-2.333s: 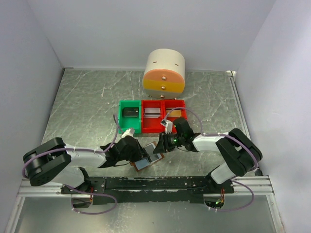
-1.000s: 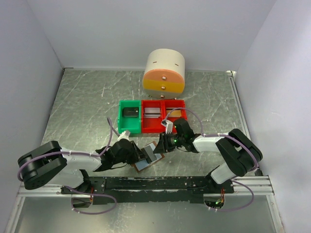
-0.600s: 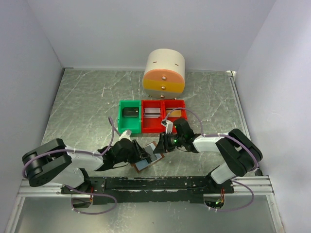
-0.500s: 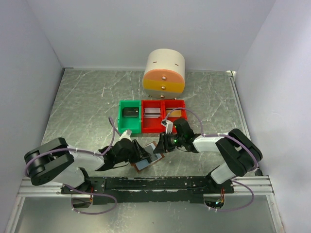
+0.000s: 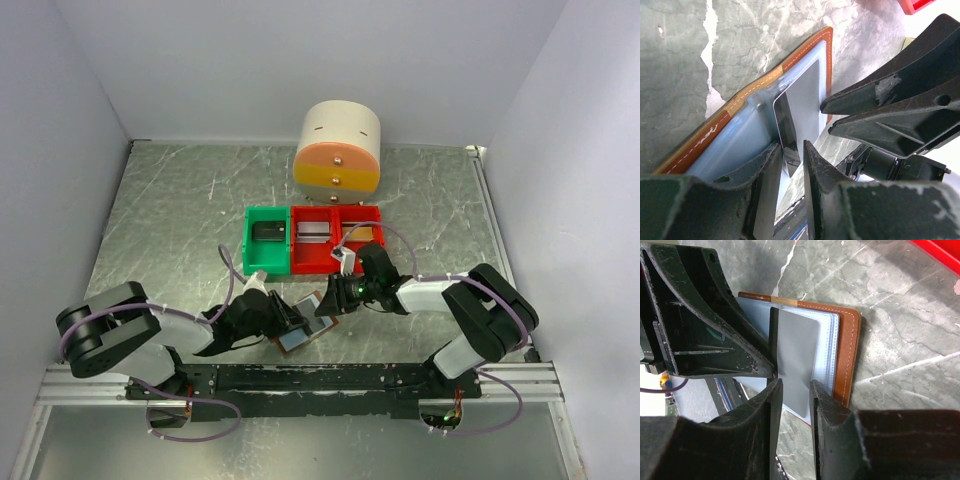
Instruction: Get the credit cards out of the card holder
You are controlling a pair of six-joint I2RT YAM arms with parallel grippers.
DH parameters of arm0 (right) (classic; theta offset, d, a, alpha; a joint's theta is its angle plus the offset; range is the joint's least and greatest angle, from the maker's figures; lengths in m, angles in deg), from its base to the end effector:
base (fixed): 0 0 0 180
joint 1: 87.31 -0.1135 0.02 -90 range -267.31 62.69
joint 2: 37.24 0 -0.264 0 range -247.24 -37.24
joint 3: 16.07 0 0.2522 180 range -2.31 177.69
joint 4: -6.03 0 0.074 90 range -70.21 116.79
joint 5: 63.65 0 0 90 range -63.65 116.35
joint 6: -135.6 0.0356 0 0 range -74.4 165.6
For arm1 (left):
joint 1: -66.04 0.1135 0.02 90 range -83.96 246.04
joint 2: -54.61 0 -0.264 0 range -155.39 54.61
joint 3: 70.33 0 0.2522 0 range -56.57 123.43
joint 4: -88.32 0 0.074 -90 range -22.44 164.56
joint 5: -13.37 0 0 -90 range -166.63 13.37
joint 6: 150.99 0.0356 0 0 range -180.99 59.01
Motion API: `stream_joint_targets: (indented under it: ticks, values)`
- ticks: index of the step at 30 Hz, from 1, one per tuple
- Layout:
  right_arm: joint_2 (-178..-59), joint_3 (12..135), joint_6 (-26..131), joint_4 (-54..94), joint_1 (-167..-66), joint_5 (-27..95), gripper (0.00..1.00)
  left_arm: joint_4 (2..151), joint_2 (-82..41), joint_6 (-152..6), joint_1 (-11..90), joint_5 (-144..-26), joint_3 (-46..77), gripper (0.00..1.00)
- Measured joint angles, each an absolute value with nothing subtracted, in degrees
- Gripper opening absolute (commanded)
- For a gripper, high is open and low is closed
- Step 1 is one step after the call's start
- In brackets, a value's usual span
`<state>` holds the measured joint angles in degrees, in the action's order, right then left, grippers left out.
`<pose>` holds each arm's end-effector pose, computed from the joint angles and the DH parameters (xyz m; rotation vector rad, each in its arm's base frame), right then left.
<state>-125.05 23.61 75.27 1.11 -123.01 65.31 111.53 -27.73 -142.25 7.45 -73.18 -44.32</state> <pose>0.1919 0.1654 0.1199 -0.5107 2.4627 1.3210 0.1146 -0.1835 0.1054 -0.5255 2.4163 -1.2322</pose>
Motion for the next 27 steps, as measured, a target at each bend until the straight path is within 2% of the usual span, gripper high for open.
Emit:
stream_joint_targets:
  ticks: [5,10,27]
  values:
    - [-125.48,23.61,75.29,0.52,-123.01,65.66,0.29,109.39,-26.51,-142.2,7.43,-73.14,-44.32,0.26]
    - [-125.9,23.63,75.36,-0.09,-123.01,65.99,0.29,108.62,-25.94,-142.27,7.43,-73.01,-44.67,0.1]
    - [-122.71,23.34,75.25,3.01,-123.06,62.71,0.29,100.4,-17.66,-141.35,7.43,-72.11,-45.7,0.11]
